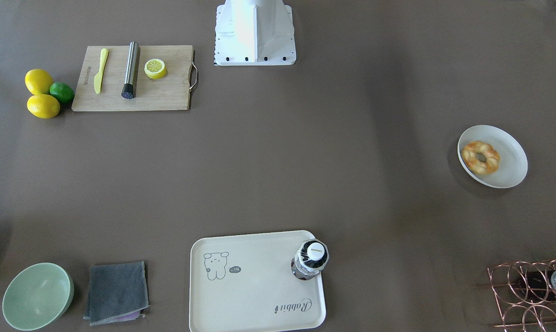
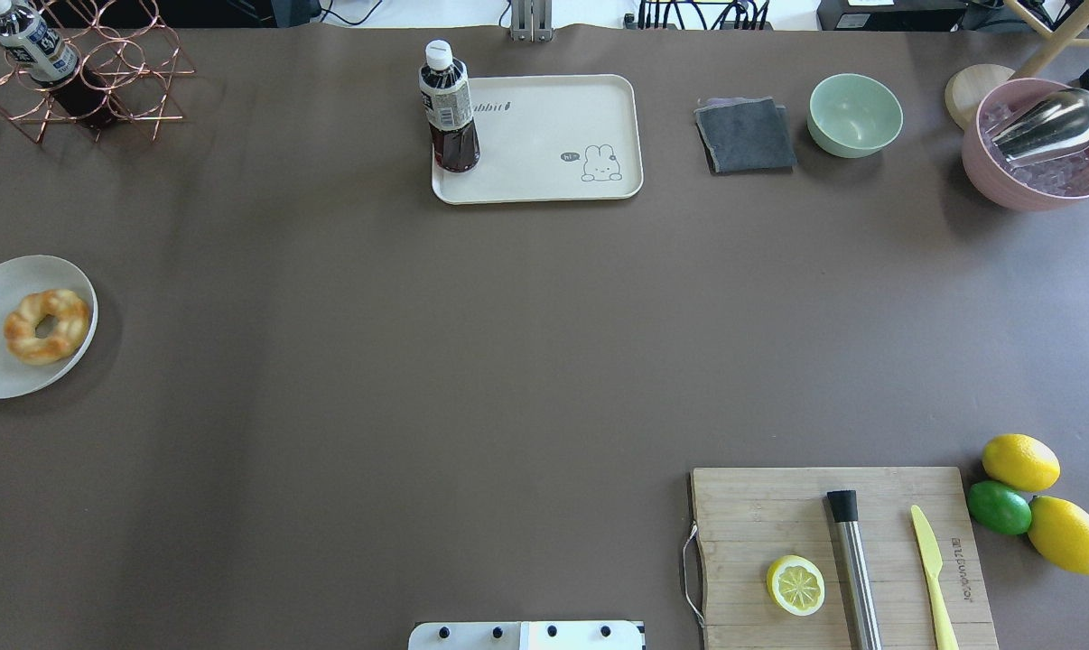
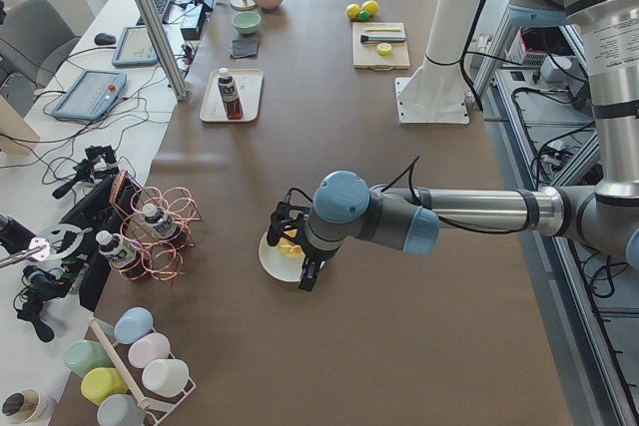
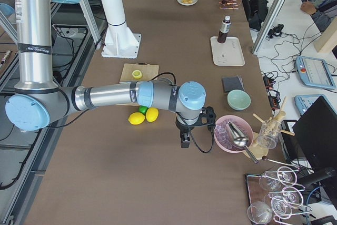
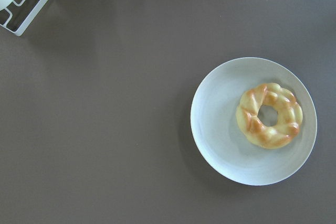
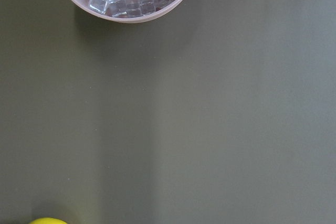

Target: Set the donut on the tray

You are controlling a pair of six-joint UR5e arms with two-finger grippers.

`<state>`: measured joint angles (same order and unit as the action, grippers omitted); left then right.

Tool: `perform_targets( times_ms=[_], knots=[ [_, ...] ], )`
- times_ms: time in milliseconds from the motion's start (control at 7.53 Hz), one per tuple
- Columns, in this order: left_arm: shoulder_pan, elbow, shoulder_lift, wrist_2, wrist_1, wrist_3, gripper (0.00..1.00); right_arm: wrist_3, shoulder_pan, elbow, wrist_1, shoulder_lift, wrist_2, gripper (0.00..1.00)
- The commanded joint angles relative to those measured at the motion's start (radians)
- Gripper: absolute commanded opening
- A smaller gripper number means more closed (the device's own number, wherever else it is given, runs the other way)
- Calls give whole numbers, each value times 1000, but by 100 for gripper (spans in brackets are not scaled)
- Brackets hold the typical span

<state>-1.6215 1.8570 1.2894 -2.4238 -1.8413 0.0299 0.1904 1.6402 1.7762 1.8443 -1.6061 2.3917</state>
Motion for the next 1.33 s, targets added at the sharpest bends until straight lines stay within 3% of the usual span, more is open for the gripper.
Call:
perform_targets(
  times_ms=[0,930,1196],
  knots=[
    [0,1,8,-6,-4,-1,98,-2,-3,-7,-2,0,0,100],
    [-1,13,7,-18,-4,-5,98,-2,-5,-11,-2,-2,1,100],
    [-3,-5,10,-104,2,-42,98,-2,-5,-11,-2,-5,1,100]
  ],
)
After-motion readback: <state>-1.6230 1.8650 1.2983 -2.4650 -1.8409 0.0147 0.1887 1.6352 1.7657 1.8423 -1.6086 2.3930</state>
